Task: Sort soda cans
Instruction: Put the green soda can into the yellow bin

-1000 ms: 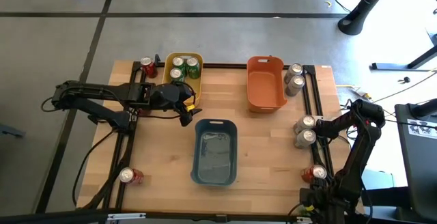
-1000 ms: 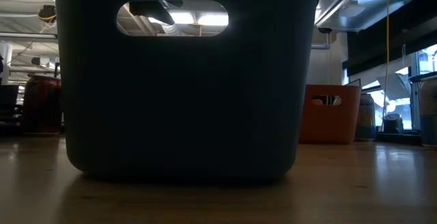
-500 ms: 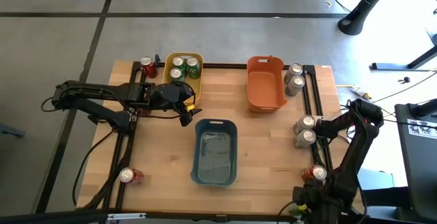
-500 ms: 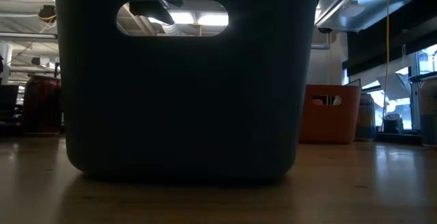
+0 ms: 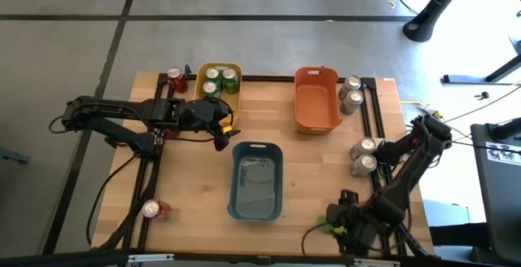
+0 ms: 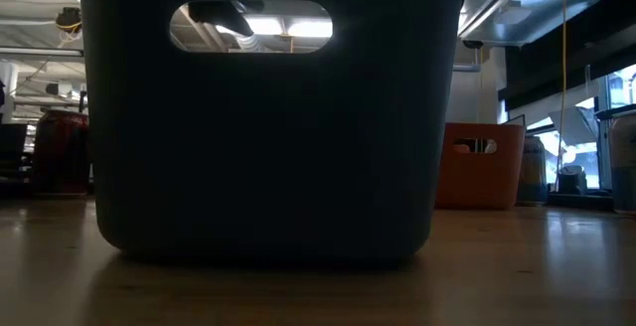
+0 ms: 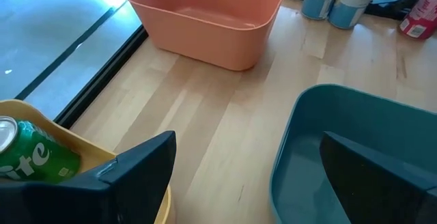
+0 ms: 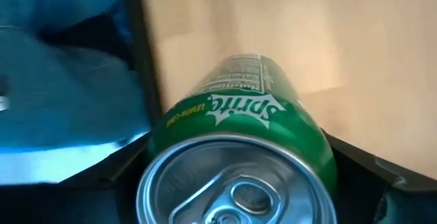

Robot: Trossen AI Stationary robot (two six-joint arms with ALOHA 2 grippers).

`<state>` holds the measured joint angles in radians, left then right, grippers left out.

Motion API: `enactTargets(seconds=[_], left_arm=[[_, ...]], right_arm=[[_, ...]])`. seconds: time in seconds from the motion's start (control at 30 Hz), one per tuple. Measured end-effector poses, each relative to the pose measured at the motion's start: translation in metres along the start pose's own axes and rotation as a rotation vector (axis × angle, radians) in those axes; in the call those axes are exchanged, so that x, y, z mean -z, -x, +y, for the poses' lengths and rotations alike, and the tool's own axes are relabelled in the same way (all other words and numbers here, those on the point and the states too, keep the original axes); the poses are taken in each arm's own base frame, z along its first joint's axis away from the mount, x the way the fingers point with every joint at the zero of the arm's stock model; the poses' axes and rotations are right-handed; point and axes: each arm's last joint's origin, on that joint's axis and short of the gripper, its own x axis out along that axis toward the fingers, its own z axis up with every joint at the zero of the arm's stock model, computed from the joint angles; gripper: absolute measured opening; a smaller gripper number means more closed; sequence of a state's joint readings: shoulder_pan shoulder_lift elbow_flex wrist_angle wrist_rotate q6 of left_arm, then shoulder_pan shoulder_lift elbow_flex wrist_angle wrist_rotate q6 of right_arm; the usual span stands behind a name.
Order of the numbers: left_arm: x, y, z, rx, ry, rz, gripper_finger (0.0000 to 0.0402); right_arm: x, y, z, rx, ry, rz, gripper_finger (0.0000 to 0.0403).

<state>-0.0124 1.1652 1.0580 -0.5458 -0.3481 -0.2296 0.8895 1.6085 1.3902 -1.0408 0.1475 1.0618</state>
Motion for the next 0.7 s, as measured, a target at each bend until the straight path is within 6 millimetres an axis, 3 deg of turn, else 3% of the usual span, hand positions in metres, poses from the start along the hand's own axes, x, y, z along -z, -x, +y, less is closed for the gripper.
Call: enactTargets(seconds=[0.37, 0.7], left_arm=[[0.002, 0.0, 0.0, -0.003, -0.011, 0.02, 0.0347], [0.003, 0.0, 0.001, -0.006, -0.032, 0.031, 0.0347]], right_arm=[[-0.08, 0.045, -0.043, 0.213, 0.134, -0.217, 0.0311], [-0.147, 0.053, -0.121, 0.378, 0.195, -0.257, 0.031]])
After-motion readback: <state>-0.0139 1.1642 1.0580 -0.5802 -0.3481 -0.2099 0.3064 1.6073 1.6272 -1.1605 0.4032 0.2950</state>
